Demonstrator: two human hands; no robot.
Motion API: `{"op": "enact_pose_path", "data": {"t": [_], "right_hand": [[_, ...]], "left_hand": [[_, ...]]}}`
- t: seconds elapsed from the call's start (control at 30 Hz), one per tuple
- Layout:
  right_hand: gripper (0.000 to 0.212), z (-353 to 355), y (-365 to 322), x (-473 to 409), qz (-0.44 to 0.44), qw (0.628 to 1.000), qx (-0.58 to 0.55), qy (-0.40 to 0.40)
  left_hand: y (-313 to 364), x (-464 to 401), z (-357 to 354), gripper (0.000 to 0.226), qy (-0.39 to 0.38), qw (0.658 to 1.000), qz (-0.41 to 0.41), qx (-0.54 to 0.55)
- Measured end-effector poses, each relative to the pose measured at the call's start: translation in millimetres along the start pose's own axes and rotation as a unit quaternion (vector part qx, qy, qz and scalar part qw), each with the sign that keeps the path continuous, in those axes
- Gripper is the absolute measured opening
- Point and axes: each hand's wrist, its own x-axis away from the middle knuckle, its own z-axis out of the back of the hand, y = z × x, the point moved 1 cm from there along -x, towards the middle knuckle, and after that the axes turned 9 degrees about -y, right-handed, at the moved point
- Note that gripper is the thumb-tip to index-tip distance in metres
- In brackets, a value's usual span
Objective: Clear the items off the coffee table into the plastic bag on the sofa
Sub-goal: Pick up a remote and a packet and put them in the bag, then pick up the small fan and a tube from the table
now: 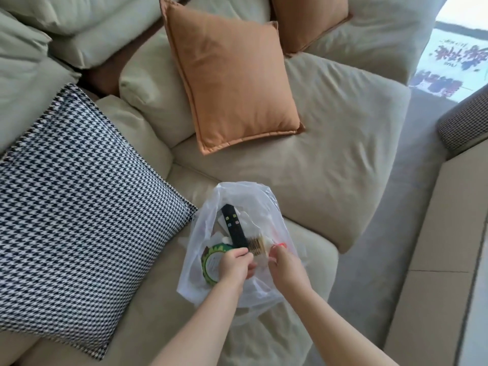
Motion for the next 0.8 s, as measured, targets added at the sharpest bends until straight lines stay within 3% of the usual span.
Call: {"op": "enact_pose_path", "data": {"t": [0.2, 0.37, 0.5, 0.8], "right_hand": [[0.030, 28.8, 32.9, 54.9, -0.043, 0.997, -0.051, 0.036], [0.025, 52.6, 88.5, 112.8, -0.087, 0.992, -0.053, 0.072], [0.015, 62.8, 155.4, 160.1, -0.124, 0.989, -0.040, 0.077], [0.026, 74.4, 342.3, 270.4, -0.227, 0.957, -0.128, 0.123]], "left_hand": [[-7.8, 39.7, -26.0, 0.027, -0.040, 0.981, -0.063, -0.179], [-36.2, 85.4, -68.1, 0.027, -0.063, 0.921, -0.116, -0.367], [-75.9, 120.4, -119.2, 0.026, -0.089, 0.888, -0.132, -0.431], [-170.9, 190.5, -261.9, 0.025, -0.166, 0.789, -0.148, -0.573]]}}
